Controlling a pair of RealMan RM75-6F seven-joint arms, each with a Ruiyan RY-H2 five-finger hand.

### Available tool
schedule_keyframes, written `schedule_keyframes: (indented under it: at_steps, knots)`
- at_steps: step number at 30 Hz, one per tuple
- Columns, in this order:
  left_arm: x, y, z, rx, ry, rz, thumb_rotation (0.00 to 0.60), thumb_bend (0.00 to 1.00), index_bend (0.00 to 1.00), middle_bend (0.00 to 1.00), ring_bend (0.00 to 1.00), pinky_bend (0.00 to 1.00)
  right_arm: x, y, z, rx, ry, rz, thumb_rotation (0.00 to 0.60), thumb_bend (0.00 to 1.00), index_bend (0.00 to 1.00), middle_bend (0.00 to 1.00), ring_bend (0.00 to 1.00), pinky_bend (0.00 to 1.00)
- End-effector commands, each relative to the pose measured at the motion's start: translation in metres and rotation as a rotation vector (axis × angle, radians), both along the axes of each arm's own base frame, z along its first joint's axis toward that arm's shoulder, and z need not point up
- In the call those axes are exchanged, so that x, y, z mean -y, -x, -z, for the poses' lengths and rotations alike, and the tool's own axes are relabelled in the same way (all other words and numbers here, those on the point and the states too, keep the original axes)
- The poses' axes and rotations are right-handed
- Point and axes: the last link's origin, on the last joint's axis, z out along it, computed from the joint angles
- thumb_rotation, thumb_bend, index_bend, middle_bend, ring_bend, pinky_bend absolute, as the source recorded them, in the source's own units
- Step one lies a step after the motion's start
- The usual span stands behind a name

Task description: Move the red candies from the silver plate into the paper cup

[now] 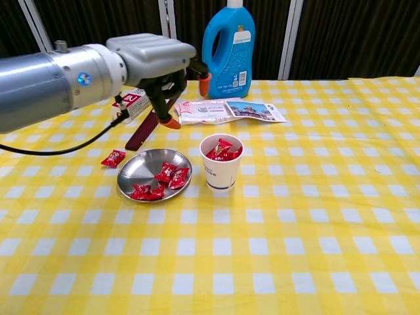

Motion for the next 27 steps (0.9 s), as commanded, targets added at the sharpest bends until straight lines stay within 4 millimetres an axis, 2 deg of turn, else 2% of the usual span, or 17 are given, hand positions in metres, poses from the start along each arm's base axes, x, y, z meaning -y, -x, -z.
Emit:
schedule_keyframes:
  at_steps: [1, 7, 11, 21, 27]
  knots:
    - [-0.001, 0.048, -0.017, -0.089, -0.079, -0.145, 0.600, 0.19, 0.34, 0.88, 0.94, 1.00, 0.000, -0.001, 0.001, -0.003, -0.004, -0.002, 0.600, 0.36, 0.00, 0.00, 0.00, 0.00]
    - [-0.004, 0.089, -0.019, -0.189, -0.087, -0.278, 0.600, 0.19, 0.34, 0.89, 0.95, 1.00, 0.000, -0.001, 0.002, -0.005, -0.004, -0.002, 0.600, 0.36, 0.00, 0.00, 0.00, 0.00]
    - [-0.004, 0.103, -0.018, -0.213, -0.088, -0.308, 0.600, 0.19, 0.35, 0.89, 0.95, 1.00, 0.001, -0.001, 0.002, -0.004, -0.006, -0.002, 0.600, 0.36, 0.00, 0.00, 0.00, 0.00]
    - [-0.010, 0.114, 0.001, -0.229, -0.073, -0.345, 0.600, 0.26, 0.42, 0.90, 0.95, 1.00, 0.000, -0.002, 0.002, 0.002, -0.008, -0.002, 0.600, 0.36, 0.00, 0.00, 0.00, 0.00]
    - [-0.015, 0.109, 0.014, -0.240, -0.070, -0.337, 0.600, 0.26, 0.41, 0.90, 0.95, 1.00, 0.000, -0.002, 0.001, 0.003, -0.006, -0.001, 0.600, 0.36, 0.00, 0.00, 0.00, 0.00]
